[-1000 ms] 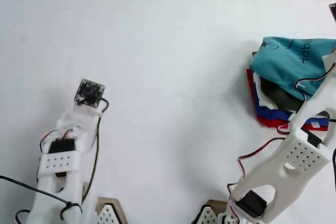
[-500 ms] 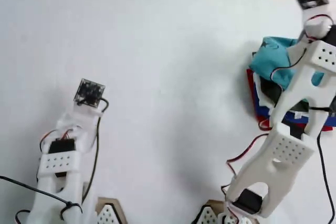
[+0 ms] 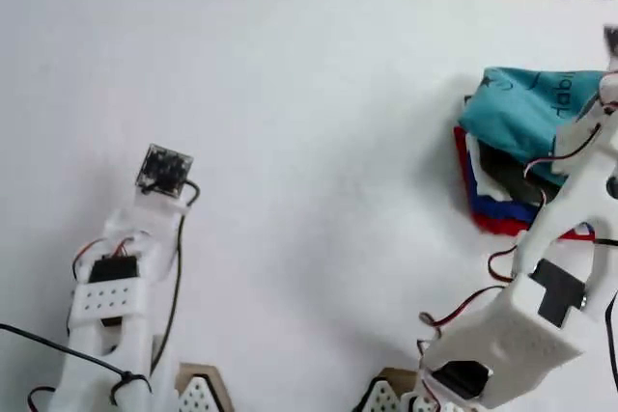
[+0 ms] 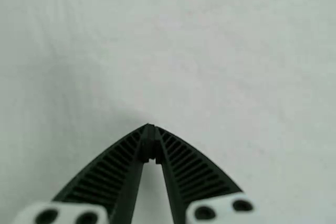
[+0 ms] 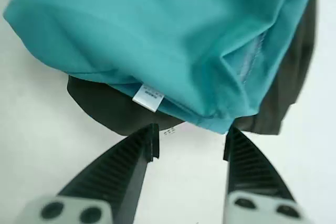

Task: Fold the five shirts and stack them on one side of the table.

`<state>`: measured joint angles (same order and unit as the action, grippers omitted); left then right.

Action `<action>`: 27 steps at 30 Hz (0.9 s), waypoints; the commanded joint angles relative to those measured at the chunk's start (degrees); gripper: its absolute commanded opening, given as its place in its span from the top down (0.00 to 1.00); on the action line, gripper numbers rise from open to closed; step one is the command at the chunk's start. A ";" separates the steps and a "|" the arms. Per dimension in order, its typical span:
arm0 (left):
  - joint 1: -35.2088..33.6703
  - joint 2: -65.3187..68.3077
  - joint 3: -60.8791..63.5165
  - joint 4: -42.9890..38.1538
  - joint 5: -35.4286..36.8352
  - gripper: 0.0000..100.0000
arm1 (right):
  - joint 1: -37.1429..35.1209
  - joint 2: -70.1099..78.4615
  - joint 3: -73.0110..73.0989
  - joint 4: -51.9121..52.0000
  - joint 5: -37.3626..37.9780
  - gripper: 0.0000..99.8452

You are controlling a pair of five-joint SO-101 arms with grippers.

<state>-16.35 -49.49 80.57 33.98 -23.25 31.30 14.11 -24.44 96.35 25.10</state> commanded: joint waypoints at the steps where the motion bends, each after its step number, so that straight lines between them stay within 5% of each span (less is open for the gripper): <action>1: -0.18 -1.32 -0.13 -1.14 -0.44 0.97 | 1.98 -1.36 4.84 -3.65 -2.37 0.80; 14: -0.18 -1.14 -0.13 -1.14 -0.44 0.97 | 5.49 -4.79 3.34 -2.86 -3.78 0.80; 27: -0.09 -1.05 -0.13 -1.14 -0.44 0.97 | -0.04 -4.62 -10.73 -2.15 -13.01 0.80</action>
<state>-16.26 -49.49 80.57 33.98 -23.25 32.44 12.35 -31.56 95.65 13.58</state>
